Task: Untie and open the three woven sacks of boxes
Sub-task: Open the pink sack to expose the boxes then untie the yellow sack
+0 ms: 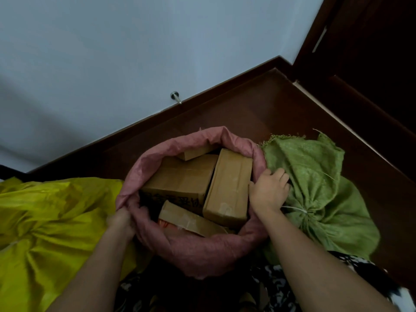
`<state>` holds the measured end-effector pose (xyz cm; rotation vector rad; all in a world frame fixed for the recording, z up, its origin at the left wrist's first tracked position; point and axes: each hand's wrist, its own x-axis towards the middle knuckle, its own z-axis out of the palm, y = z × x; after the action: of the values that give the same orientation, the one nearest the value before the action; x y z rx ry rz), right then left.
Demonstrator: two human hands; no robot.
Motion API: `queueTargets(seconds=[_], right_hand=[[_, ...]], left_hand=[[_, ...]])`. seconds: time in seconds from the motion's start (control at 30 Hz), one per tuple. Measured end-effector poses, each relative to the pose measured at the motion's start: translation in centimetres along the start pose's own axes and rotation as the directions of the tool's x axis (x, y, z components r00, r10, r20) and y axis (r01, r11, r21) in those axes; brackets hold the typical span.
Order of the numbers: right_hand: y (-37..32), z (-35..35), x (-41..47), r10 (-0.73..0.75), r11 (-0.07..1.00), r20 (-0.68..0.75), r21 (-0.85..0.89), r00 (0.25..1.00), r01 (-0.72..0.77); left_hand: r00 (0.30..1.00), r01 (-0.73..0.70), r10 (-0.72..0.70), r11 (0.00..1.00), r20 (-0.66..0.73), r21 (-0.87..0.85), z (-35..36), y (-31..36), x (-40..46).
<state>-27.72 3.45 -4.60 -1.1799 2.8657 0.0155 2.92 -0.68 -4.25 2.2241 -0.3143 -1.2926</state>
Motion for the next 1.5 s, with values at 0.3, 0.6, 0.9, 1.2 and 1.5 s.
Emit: queueTargets(seconds=[0.3, 0.6, 0.9, 1.2, 1.5], right_hand=[[0.2, -0.7, -3.0, -0.089, 0.994, -0.158, -0.078, 0.983, 0.078], [2.9, -1.7, -6.0, -0.02, 0.995, 0.214, 0.101, 0.977, -0.002], [3.9, -1.1, -4.0, 0.167, 0.625, 0.763, 0.408, 0.625, -0.665], [3.1, 1.5, -5.0, -0.058, -0.253, 0.93, 0.339, 0.363, -0.906], [1.9, 2.8, -4.8, 0.003, 0.302, 0.873, 0.464, 0.487, -0.833]], left_hand=[[0.972, -0.007, 0.124, 0.863, -0.198, 0.506, 2.6, -3.0, -6.3], [0.982, 0.005, 0.018, 0.992, -0.186, 0.125, 1.2, -9.7, -8.3], [0.961, 0.27, -0.258, 0.823, 0.096, -0.499, 0.1, -9.9, -7.6], [0.93, 0.358, -0.328, 0.694, 0.168, -0.624, 0.7, -9.4, -8.4], [0.94, 0.173, -0.216, 0.969, -0.265, -0.177, 1.9, -10.2, -8.7]])
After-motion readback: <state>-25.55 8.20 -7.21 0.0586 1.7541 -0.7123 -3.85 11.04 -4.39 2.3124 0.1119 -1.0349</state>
